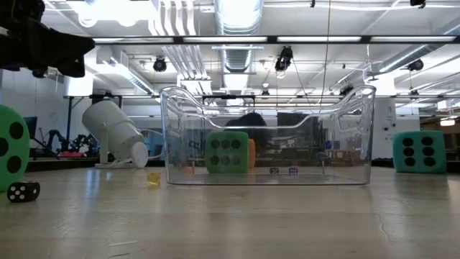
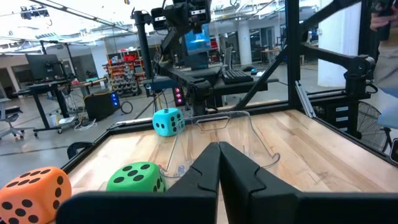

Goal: Pick & Place Dice
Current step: Put the large light blue die into the transparent bin

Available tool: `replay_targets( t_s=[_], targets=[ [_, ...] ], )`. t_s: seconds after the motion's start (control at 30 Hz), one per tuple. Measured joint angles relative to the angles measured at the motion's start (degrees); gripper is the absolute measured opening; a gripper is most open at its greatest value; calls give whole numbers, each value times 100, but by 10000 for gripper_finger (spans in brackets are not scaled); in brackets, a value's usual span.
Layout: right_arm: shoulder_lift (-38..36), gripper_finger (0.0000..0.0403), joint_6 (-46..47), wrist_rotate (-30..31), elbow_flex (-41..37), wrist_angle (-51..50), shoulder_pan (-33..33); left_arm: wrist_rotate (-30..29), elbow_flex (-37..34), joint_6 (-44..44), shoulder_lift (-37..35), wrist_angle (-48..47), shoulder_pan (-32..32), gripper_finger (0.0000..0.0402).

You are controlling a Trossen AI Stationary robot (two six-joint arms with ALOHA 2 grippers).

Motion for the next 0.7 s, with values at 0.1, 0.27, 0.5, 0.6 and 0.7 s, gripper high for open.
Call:
replay_targets(
  t_s=[0.1,0.27,0.5,0.6,0.7],
  targets=[
    [297,8,1069,-8,458,-1082,0,1,1,1,1,1,0,10],
    [761,8,3008,-680,1186,-3040,2,0,-1,-1,0,-1,0,10],
    [1728,8,4843,-1468,2030,-5179,2,-1,-1,1,1,-1,-2,10],
    [2222,8,5448,-1575,2425,-5938,2,0,0,1,1,0,0,10],
    [2538,8,5978,-1615,2648,-6059,-44,-1,1,1,0,-1,-2,10]
  ],
)
